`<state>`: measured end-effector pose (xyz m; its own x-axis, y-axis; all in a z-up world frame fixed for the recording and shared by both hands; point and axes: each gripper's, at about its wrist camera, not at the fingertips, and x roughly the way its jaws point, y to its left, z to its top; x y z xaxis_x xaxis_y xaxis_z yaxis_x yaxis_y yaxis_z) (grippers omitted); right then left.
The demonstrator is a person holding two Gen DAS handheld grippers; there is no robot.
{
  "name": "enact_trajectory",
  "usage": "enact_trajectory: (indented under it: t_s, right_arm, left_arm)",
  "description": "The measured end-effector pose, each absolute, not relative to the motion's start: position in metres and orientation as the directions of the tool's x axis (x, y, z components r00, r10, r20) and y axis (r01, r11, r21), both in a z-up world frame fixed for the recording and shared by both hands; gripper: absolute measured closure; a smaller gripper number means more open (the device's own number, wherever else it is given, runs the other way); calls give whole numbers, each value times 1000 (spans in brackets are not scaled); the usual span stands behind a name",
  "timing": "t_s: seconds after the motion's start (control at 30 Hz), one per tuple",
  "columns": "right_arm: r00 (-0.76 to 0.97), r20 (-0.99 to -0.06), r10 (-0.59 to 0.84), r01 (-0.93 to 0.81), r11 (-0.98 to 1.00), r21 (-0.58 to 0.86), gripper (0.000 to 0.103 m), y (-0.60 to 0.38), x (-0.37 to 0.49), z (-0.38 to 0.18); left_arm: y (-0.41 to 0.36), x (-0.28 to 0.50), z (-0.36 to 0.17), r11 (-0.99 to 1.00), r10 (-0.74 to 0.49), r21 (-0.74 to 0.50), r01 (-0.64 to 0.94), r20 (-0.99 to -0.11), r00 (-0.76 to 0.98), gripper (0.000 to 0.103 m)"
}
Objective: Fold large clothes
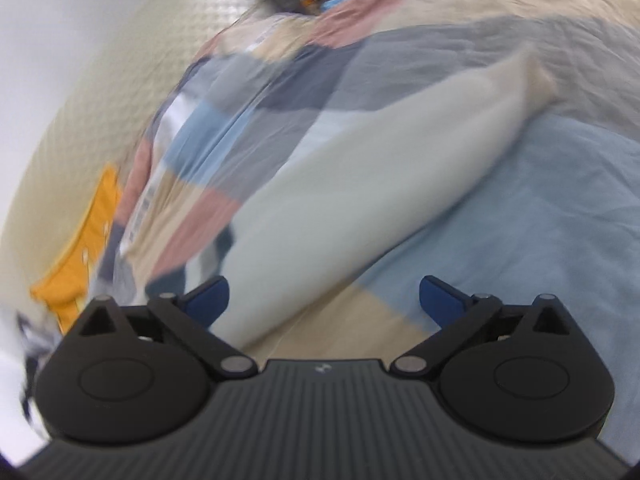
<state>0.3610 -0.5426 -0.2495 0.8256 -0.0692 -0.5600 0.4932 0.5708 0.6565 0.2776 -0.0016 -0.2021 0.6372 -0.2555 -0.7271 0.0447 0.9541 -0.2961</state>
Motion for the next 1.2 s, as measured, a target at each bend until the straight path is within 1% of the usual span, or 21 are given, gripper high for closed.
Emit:
enact_trajectory:
  t_s: [0.1, 0.17, 0.3, 0.47, 0.5, 0.53, 0.57, 0.6, 0.63, 0.67, 0.7, 0.73, 0.83, 1.03, 1.2]
  right_arm:
    - [837, -541, -83, 507, 489, 710, 0, -562, 360, -261]
    - [844, -519, -135, 516, 463, 720, 0, -569, 358, -267]
    - [866, -463, -188, 498, 410, 764, 1, -582, 359, -280]
    - [862, -446, -240, 506, 406, 761, 4, -608, 373, -287]
    - [860, -443, -253, 510, 420, 751, 9, -613, 376, -287]
    - [855, -446, -265, 519, 426, 741, 17, -618, 379, -288]
    - [849, -451, -276, 529, 428, 733, 22, -624, 380, -289]
    - [844, -455, -285, 537, 428, 727, 34, -628, 381, -290]
    - [834, -464, -298, 551, 428, 716, 51, -634, 380, -291]
    - [821, -478, -313, 571, 424, 703, 62, -639, 380, -292]
    - [811, -489, -321, 584, 420, 695, 76, -644, 380, -293]
    - [810, -488, -325, 586, 421, 692, 79, -650, 380, -293]
    - [804, -453, -386, 592, 443, 673, 83, -658, 380, -285]
    - [805, -417, -423, 588, 469, 659, 85, -672, 392, -266]
    - [847, -332, -415, 532, 649, 544, 85, -657, 405, -219]
  left_arm:
    - [2, 281, -203, 952, -247, -307, 19, -728, 640, 40]
    - [3, 283, -205, 954, -231, -299, 5, -727, 647, 40]
    - [4, 287, -209, 952, -227, -306, -12, -728, 647, 40]
    - [6, 291, -214, 950, -227, -312, -21, -736, 637, 40]
    - [7, 292, -214, 948, -228, -316, -26, -736, 638, 40]
    - [7, 293, -215, 947, -229, -319, -29, -736, 637, 40]
    - [6, 294, -216, 948, -229, -317, -28, -739, 634, 40]
    - [3, 294, -217, 950, -226, -312, -26, -741, 632, 40]
    - [1, 295, -218, 952, -223, -306, -24, -742, 633, 40]
    - [-1, 296, -219, 954, -218, -299, -22, -742, 634, 40]
    - [-3, 297, -219, 957, -214, -291, -18, -743, 635, 40]
    - [-5, 298, -220, 959, -209, -283, -16, -743, 636, 40]
    - [-6, 298, -221, 960, -203, -278, -19, -744, 637, 40]
    - [-3, 300, -222, 956, -201, -292, -40, -745, 636, 40]
    - [-8, 298, -219, 970, -172, -243, -21, -743, 647, 40]
